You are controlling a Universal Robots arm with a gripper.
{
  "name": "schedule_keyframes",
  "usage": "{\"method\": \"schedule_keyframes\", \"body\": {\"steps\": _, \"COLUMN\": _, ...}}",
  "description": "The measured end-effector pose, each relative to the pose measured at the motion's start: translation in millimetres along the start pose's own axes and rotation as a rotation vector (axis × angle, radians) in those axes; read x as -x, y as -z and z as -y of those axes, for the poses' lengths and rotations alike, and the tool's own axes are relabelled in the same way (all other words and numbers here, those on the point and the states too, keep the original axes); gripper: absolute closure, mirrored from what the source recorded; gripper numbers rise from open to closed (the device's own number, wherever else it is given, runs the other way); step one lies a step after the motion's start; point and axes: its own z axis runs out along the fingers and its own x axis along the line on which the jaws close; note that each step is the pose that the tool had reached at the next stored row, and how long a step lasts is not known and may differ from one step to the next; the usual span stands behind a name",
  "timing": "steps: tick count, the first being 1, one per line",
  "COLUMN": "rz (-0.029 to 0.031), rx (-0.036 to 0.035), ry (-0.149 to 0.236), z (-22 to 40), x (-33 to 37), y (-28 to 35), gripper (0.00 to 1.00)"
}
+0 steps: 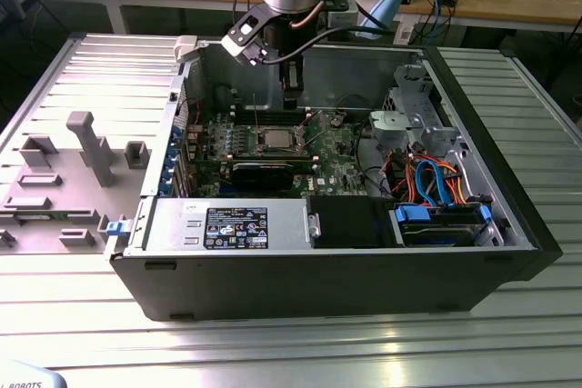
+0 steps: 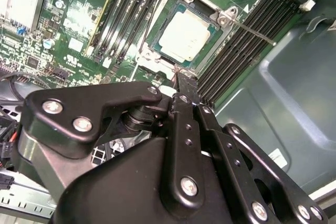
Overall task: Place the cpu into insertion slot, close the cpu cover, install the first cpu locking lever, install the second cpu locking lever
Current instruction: 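Close the cpu cover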
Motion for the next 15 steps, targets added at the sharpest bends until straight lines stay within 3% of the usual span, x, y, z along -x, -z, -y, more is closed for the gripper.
{"method": "schedule_keyframes", "body": {"steps": 6, "rz": 0.0001, "rx": 0.0000, "ry": 0.000, "z": -9.4, "x": 0.3, "y": -0.6, "gripper": 0.89}}
{"method": "schedule_keyframes", "body": {"steps": 15, "rz": -0.0001, "rx": -0.0005, "ry": 0.000, "z": -11.3, "x": 0.4, "y": -0.7, "gripper": 0.89}}
